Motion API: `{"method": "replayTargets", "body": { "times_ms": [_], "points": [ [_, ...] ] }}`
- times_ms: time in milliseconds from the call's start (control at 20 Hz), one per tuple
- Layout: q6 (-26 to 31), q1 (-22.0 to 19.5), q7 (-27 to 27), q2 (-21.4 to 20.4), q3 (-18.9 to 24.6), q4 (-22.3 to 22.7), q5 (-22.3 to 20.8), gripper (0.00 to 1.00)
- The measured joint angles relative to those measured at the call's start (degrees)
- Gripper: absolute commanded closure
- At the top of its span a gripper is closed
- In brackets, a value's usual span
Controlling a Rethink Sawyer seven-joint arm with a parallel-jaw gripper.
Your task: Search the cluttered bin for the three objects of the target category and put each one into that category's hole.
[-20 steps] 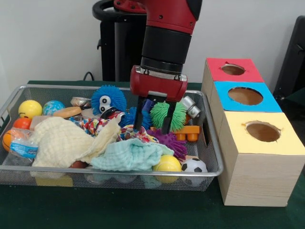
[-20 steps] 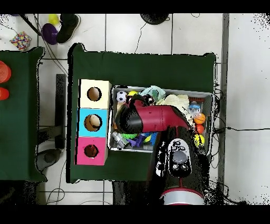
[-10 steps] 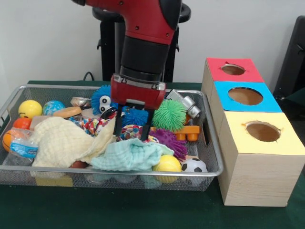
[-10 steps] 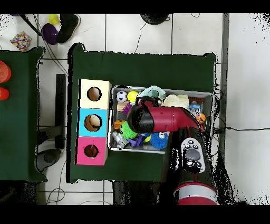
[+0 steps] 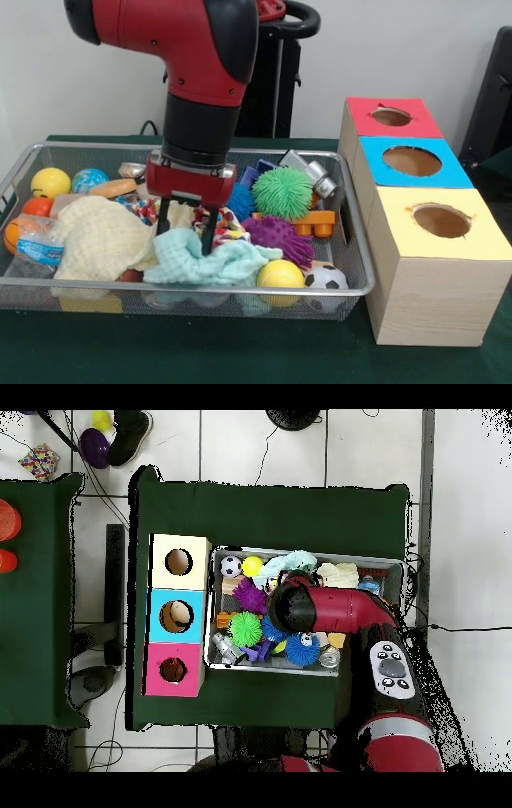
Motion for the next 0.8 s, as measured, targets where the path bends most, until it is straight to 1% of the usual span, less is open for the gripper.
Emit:
{"method": "replayTargets", "body": {
  "times_ms": [200, 400, 700, 750, 800],
  "points": [
    [0.00, -2.79, 0.00, 1.23, 2.52, -0.01, 0.00, 0.00],
    [0.01, -4.73, 0.00, 1.60, 4.39, 0.03, 0.00, 0.00],
    [0.02, -6.01, 0.00, 1.61, 5.71, 0.13, -0.01, 0.00],
    [0.00, -6.10, 0.00, 1.63, 6.05, 0.12, -0.01, 1.00],
    [0.00, -6.10, 0.00, 1.63, 6.06, 0.12, -0.01, 1.00]
  ]
}}
